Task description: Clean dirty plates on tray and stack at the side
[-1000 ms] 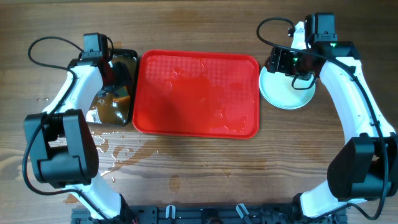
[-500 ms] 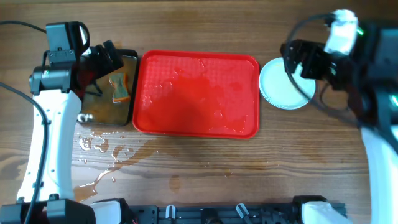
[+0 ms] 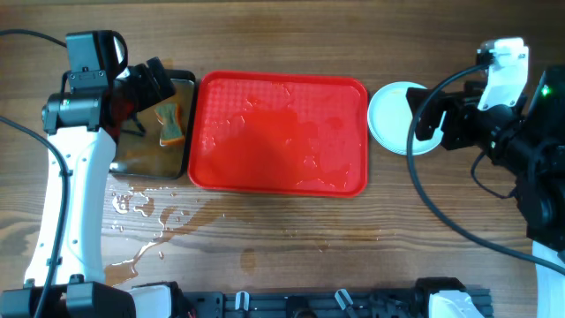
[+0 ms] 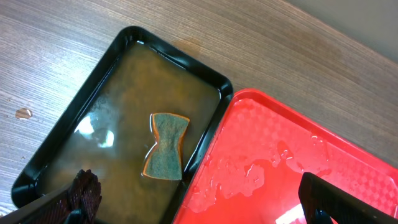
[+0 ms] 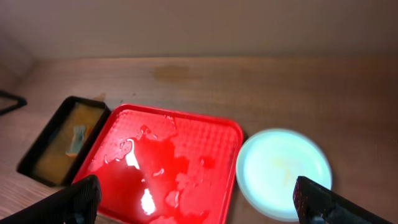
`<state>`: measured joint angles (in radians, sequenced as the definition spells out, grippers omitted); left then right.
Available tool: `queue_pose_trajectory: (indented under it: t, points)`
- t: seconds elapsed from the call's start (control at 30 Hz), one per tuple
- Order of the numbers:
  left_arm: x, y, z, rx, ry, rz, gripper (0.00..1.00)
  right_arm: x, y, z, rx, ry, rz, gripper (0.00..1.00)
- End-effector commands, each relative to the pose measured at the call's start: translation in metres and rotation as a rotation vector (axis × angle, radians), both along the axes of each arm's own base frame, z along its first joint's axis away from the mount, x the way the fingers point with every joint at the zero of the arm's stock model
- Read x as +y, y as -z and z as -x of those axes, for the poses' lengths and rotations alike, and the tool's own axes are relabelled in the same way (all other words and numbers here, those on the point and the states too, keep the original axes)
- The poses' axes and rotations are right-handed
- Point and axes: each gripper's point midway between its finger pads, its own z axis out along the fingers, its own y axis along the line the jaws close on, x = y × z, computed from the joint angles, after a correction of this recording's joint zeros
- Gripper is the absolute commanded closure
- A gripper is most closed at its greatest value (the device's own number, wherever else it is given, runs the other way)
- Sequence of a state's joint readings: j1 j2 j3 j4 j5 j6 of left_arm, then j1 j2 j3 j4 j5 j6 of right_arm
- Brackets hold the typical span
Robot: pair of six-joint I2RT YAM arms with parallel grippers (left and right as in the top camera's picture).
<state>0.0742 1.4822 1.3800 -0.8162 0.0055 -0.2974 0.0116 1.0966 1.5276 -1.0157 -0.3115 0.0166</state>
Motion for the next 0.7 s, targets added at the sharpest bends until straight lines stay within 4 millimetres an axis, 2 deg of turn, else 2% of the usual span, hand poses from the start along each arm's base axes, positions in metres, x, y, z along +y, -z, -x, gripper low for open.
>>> queue_pose_trajectory:
  t: [0.0, 0.13, 0.23, 0.33, 0.37, 0.5, 0.67]
  points:
    - [-0.002, 0.001, -0.001, 0.004, 0.005, 0.010, 0.00, 0.011, 0.005, 0.000, -0.051, -0.128, 0.089, 0.00]
    - [-0.002, 0.001, -0.001, 0.004, 0.005, 0.011, 0.00, 0.011, 0.022, -0.005, -0.152, -0.109, 0.070, 0.00]
    - [-0.002, 0.001, -0.001, 0.004, 0.005, 0.011, 0.00, 0.014, 0.041, 0.000, -0.266, -0.111, 0.080, 0.00]
    - [-0.002, 0.001, -0.001, 0.004, 0.005, 0.010, 0.00, 0.014, 0.071, 0.014, -0.351, -0.109, 0.077, 0.00]
    - [-0.002, 0.001, -0.001, 0.004, 0.005, 0.011, 0.00, 0.014, 0.091, 0.025, -0.399, -0.104, 0.071, 0.00]
    - [-0.002, 0.001, -0.001, 0.004, 0.005, 0.011, 0.00, 0.012, 0.133, 0.052, -0.454, -0.083, 0.026, 0.00]
    - [-0.002, 0.001, -0.001, 0.004, 0.005, 0.011, 0.00, 0.012, 0.160, 0.063, -0.564, -0.080, 0.019, 0.00]
